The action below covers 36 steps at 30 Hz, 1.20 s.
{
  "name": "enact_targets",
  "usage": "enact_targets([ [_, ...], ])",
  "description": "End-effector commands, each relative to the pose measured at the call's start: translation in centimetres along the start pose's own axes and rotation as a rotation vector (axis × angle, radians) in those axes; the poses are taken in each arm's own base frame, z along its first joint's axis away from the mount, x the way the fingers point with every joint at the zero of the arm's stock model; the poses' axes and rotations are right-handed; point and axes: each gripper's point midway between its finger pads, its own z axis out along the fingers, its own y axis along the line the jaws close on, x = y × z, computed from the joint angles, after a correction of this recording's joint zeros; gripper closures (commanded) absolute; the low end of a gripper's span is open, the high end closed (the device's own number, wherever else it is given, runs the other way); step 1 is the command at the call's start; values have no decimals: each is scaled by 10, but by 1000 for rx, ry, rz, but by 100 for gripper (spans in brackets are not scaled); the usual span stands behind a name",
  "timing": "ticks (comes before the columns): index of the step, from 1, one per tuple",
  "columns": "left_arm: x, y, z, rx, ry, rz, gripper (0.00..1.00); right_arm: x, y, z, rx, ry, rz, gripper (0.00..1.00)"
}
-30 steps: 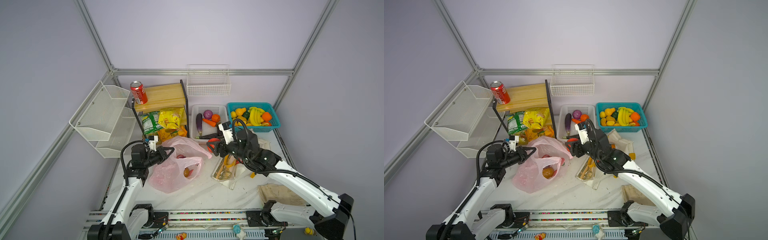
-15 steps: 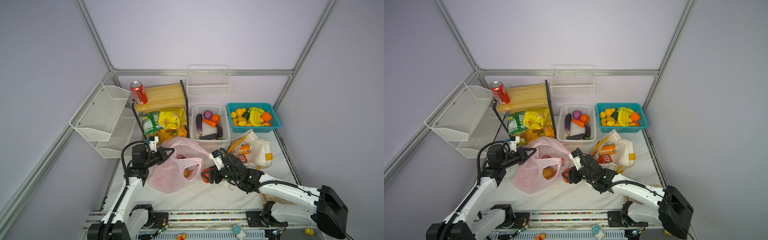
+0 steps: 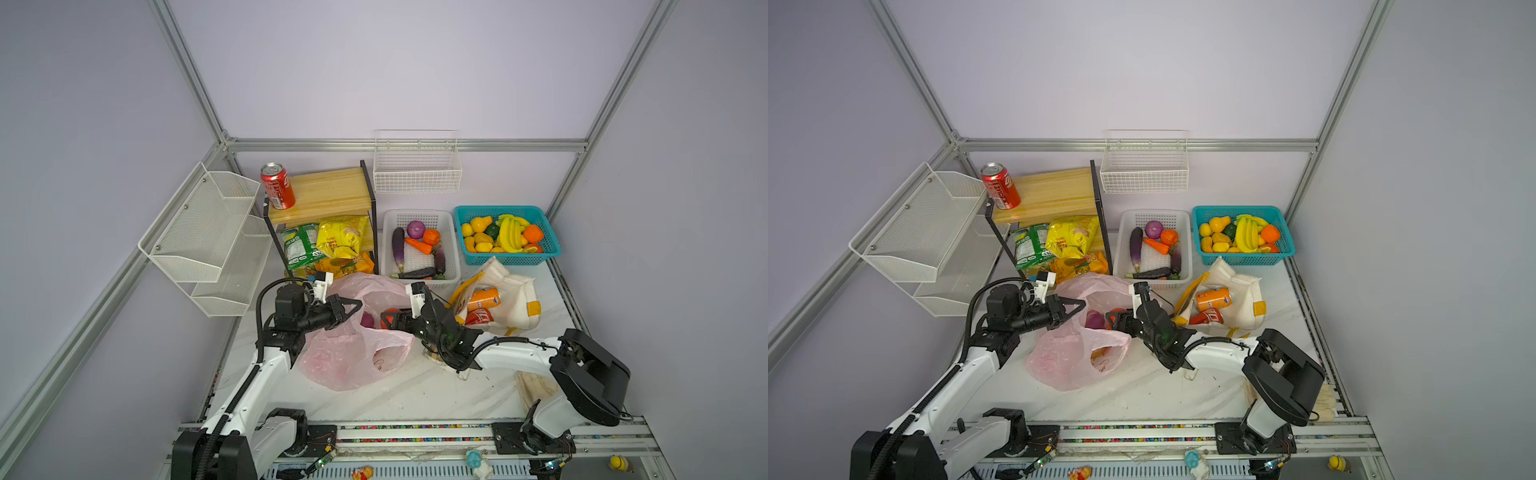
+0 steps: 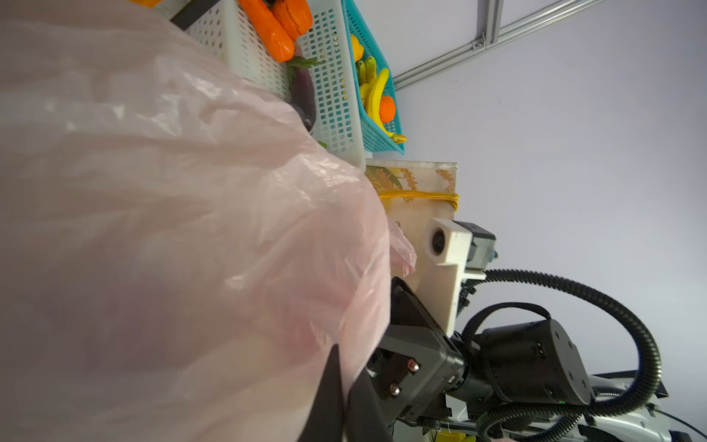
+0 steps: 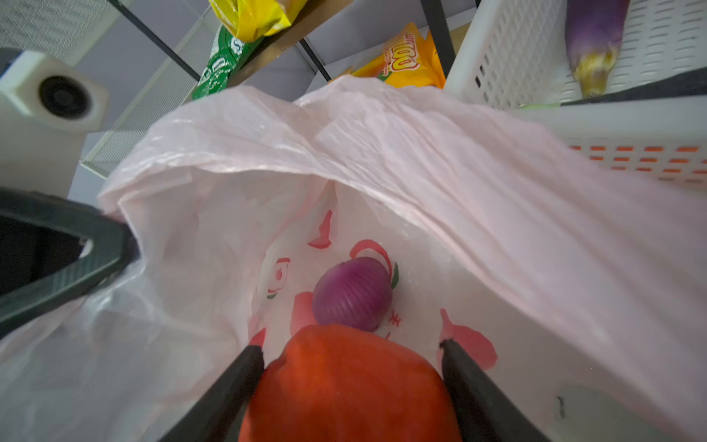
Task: Place the mixed food into the grocery bags and tie them
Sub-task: 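Carry the tomato to the pink bag opening with the right gripper, then lower the tomato into the pink bag and open the right gripper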
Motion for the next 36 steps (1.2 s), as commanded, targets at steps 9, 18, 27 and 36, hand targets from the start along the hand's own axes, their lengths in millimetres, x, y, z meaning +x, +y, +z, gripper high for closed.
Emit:
enact_targets([
  [9, -23, -46, -3, 86, -40, 132, 100, 26, 60, 31, -224, 120, 86, 34],
  [18, -27, -47, -3, 80, -54, 151, 100, 43, 77, 19, -322, 240, 33, 18],
  [27, -29, -44, -4, 66, -58, 159, 100, 55, 90, 9, -405, 329, -14, 17],
  [36, -31, -24, -11, 16, -82, 138, 100, 43, 44, -4, -129, 357, -216, 19],
])
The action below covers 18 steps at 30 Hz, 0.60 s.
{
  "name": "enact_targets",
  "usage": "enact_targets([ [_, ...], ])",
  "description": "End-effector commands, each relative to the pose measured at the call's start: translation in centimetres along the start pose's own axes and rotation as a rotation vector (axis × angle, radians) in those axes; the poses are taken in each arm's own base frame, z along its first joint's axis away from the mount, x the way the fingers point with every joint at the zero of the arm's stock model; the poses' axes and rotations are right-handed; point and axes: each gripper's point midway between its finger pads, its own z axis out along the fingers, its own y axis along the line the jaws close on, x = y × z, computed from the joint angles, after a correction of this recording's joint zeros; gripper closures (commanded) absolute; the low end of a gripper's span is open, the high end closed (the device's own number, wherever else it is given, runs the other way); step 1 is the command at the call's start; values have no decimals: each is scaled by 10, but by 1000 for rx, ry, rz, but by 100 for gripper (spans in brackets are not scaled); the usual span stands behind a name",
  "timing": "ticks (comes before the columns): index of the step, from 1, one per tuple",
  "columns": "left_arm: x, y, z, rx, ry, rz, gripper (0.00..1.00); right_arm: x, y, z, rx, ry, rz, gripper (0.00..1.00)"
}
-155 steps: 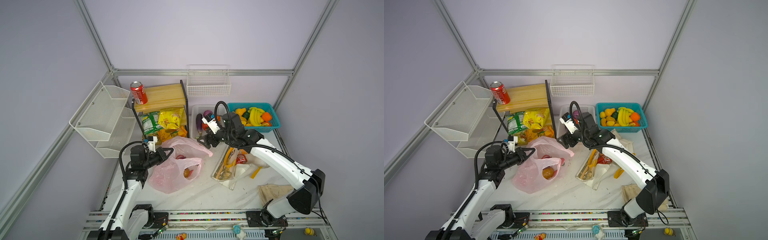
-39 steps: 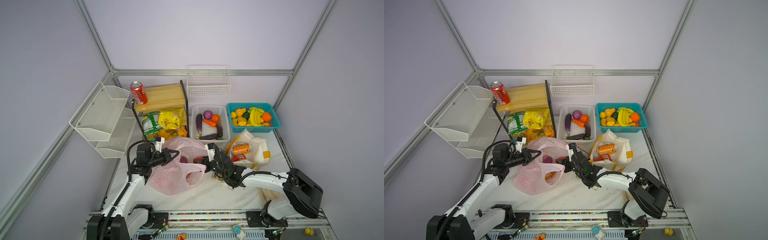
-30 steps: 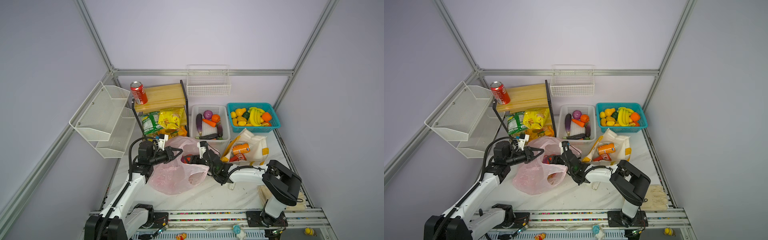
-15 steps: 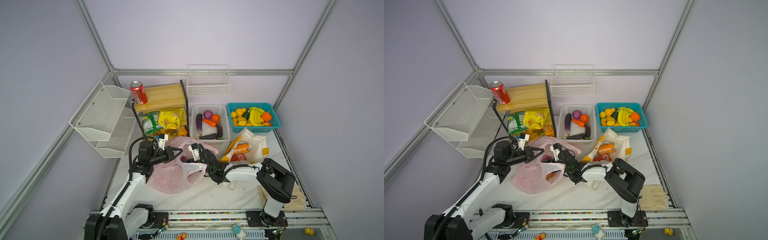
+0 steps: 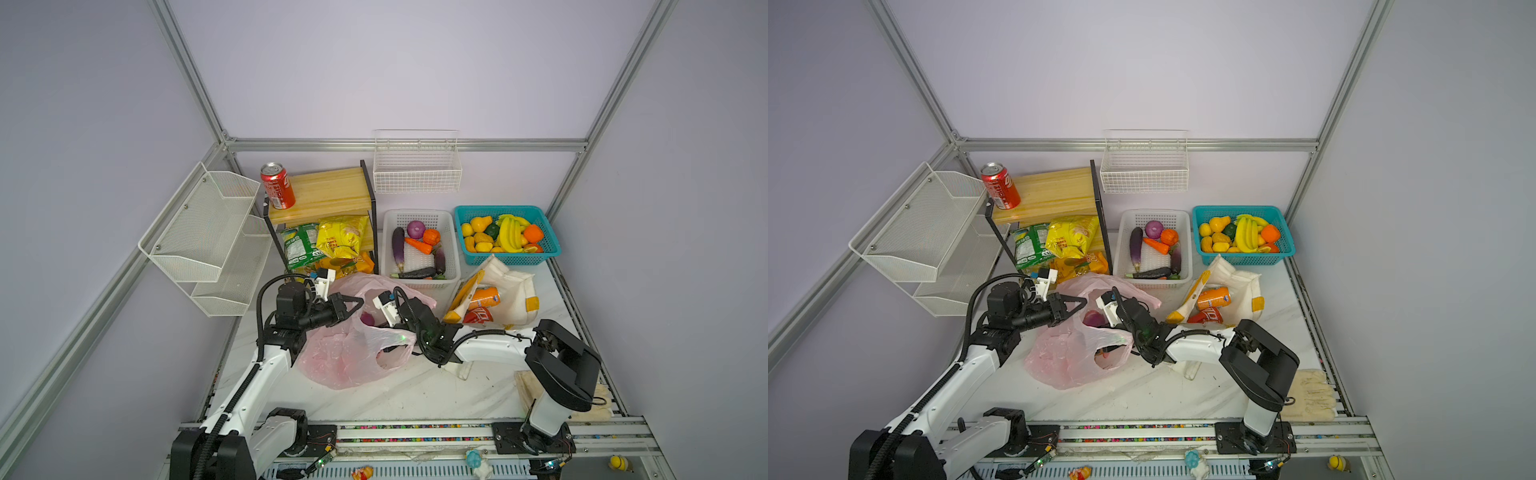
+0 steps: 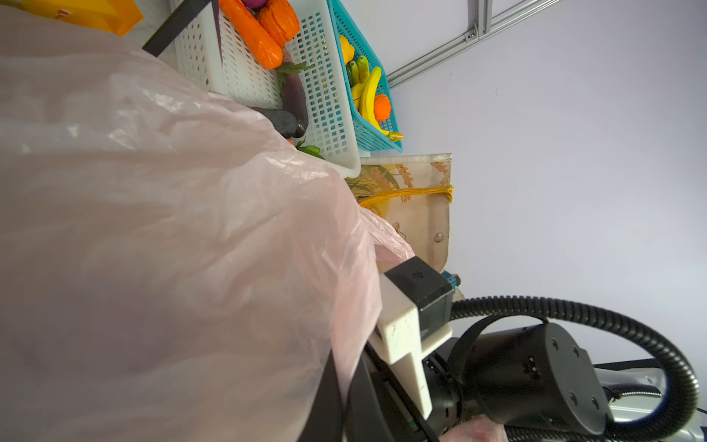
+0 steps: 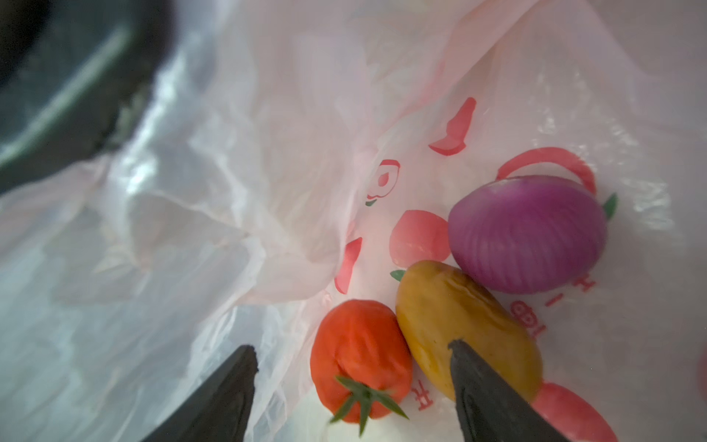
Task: Place the mixed food into the grocery bags and tie them
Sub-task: 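Lower the tomato into the pink bag and open the right gripper, then grasp the pink bag's handle edge with the right gripper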
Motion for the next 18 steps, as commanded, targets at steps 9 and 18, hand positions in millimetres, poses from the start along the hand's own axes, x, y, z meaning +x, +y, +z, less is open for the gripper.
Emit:
enact_targets([
  [9, -31, -6, -20, 7, -95, 55, 100, -27, -34, -81, 442, 68, -389, 20],
  [18, -36, -1, -19, -2, -100, 35, 100, -63, -3, -131, 468, -25, -513, 21],
])
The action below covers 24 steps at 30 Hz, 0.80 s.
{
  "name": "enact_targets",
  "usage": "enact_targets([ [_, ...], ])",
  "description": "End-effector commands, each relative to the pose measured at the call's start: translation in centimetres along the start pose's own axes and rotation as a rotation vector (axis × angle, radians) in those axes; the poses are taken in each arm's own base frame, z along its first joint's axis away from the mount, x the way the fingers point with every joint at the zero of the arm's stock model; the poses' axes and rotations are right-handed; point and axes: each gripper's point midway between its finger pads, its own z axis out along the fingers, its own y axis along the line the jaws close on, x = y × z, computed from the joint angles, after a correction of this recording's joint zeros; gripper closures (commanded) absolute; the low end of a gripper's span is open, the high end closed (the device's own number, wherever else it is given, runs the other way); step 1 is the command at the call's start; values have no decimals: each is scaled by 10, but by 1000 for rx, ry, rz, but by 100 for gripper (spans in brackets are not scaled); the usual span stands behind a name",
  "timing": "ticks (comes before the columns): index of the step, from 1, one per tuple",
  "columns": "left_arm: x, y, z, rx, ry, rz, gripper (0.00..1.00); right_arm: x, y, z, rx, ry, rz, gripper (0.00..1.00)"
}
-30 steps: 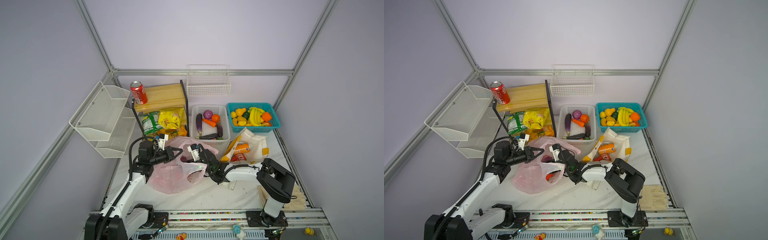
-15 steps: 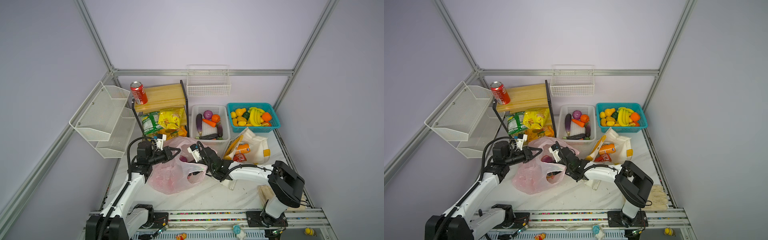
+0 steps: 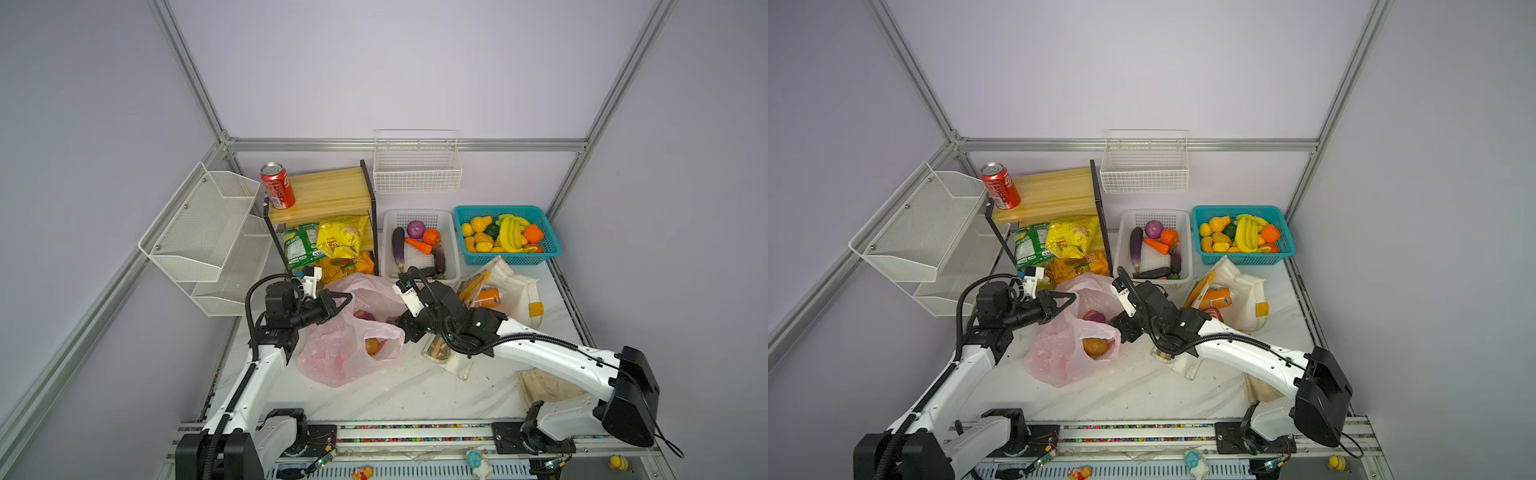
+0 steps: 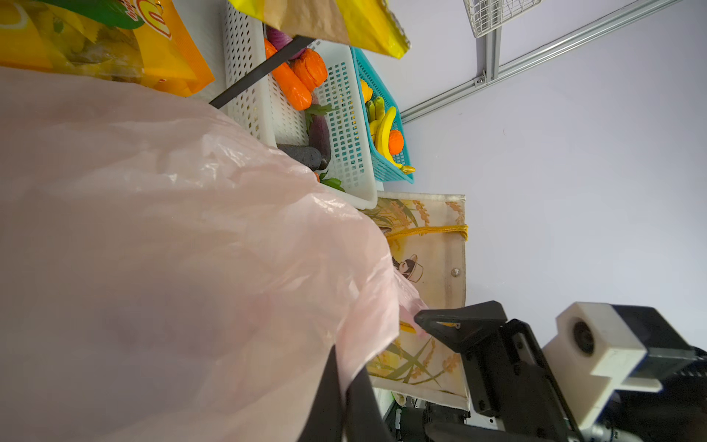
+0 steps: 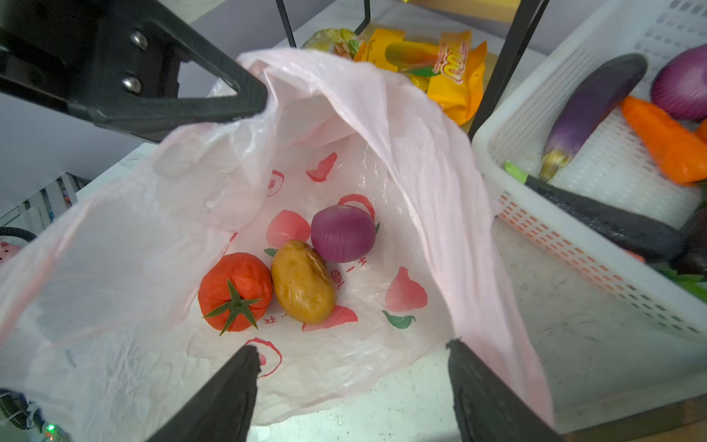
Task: Place the mixed food into the grocery bags and tie them
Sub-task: 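Grasp the pink bag's handle edge with the right gripper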
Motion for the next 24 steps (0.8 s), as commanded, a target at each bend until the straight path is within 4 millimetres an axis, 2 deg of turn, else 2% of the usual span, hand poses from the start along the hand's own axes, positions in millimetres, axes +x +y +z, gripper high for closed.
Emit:
enact_targets([
  [1, -14, -17, -3, 37, -23, 56, 100, -9, -17, -26, 81, -6, -81, 21],
  [4, -16, -18, -3, 37, -27, 53, 100, -16, -32, -40, 127, -37, -78, 19],
  [6, -17, -19, -3, 40, -29, 54, 100, -13, -47, -39, 149, -29, -50, 16],
  [10, -17, -18, -2, 39, -27, 47, 100, 4, -64, -28, 173, 15, -29, 12],
  [14, -17, -20, -2, 40, -23, 50, 100, 23, -72, -5, 175, 70, -30, 14],
  [17, -19, -19, -4, 24, -31, 55, 100, 28, -72, 8, 146, 88, -22, 25],
  [21, -20, -20, -4, 8, -30, 61, 100, 25, -66, 13, 101, 71, -13, 60],
  [22, -22, -21, -5, 5, -32, 63, 97, 24, -65, 13, 93, 66, -9, 62],
  [24, -27, -22, -7, -17, -48, 77, 83, 19, -60, 10, 47, 50, 8, 74],
])
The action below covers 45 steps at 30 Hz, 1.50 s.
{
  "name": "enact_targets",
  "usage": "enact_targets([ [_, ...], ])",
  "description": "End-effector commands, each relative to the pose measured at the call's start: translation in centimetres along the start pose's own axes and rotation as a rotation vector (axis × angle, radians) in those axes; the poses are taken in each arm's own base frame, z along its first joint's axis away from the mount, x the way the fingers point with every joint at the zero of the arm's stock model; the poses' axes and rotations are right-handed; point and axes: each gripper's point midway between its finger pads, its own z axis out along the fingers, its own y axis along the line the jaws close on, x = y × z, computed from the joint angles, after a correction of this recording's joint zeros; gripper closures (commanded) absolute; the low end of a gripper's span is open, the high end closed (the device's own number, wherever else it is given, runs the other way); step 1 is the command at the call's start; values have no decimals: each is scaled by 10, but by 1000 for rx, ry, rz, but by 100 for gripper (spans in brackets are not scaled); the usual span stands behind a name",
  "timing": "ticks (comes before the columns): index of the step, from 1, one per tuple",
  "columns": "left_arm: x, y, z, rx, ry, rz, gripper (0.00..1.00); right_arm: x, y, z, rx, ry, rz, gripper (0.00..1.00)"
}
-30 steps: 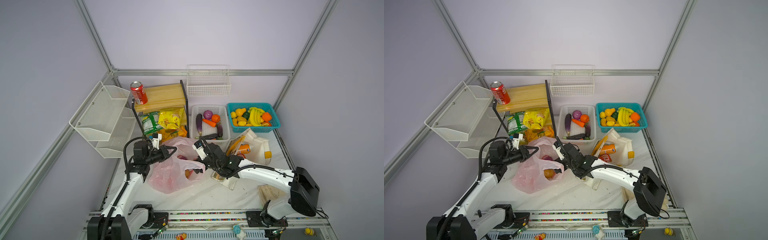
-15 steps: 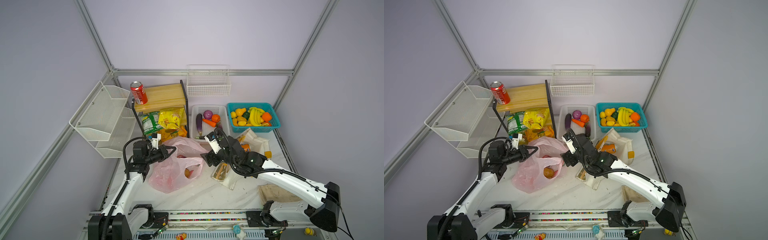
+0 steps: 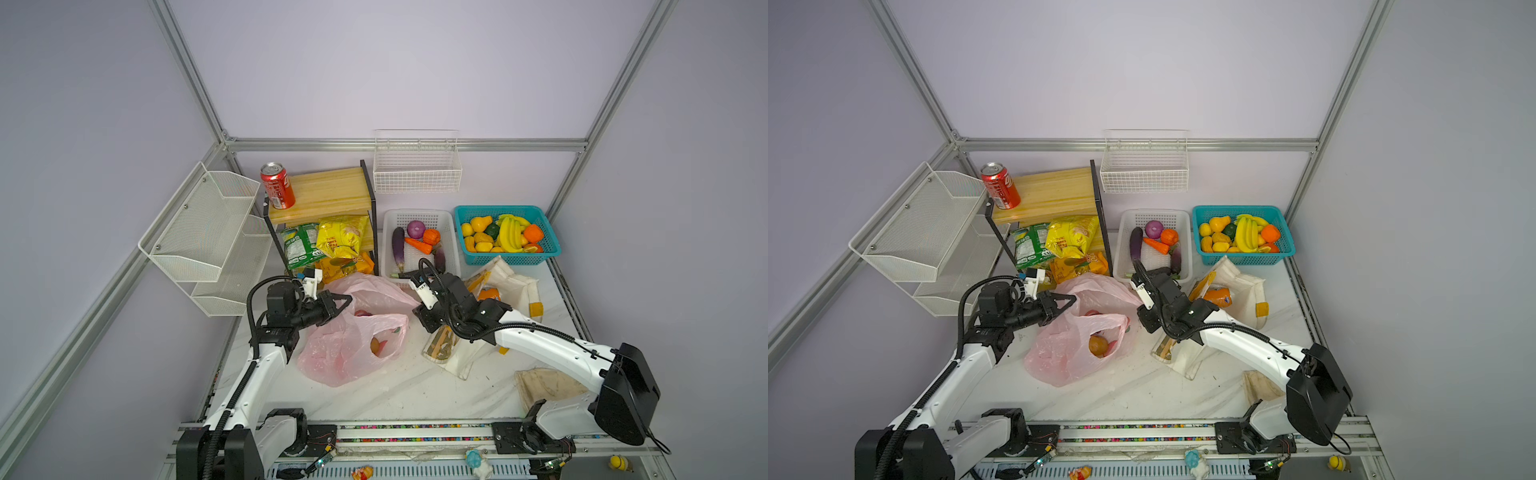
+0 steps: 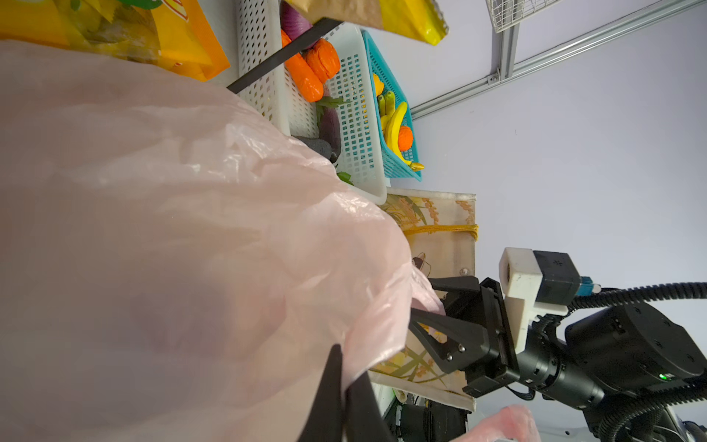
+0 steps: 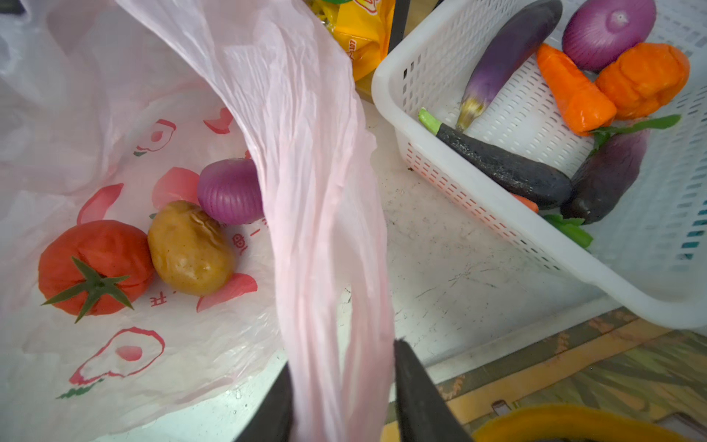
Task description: Place the mixed food into the grocery bags and tie them
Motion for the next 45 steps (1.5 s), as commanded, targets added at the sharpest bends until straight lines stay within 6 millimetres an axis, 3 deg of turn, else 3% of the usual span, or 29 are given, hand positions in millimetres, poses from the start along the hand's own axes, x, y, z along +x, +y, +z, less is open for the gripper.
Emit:
enact_targets([
  [1, -34, -36, -13, 13, -82, 126, 75, -21, 12, -12, -101, -77, 20, 79],
  [4, -46, -54, -28, -11, -161, 245, 51, -29, 18, -17, -198, -95, 87, 89],
  [6, -58, -67, -45, -67, -239, 345, 39, -44, 23, -33, -266, -143, 125, 92],
  [11, -71, -112, -84, -117, -397, 572, 25, -61, 38, -45, -400, -181, 180, 93],
  [13, -61, -140, -88, -95, -399, 710, 24, -62, 34, -40, -395, -170, 198, 93],
  [16, -24, -181, -80, -4, -339, 961, 24, -60, 24, -29, -391, -147, 229, 93],
  [19, 15, -198, -62, 81, -229, 1110, 26, -60, 20, -23, -416, -138, 249, 93],
  [25, 72, -184, -18, 64, 13, 1356, 31, -61, 24, -18, -501, -135, 312, 92],
  [30, 124, -172, 9, 106, 184, 1590, 28, -57, 21, -12, -507, -125, 327, 92],
  [32, 136, -168, 18, 97, 232, 1658, 27, -55, 21, -9, -513, -119, 329, 92],
  [35, 148, -154, 36, 37, 310, 1747, 25, -54, 20, -8, -517, -115, 331, 92],
  [45, 159, -121, 84, -116, 373, 1876, 28, -52, 20, -5, -528, -114, 331, 92],
])
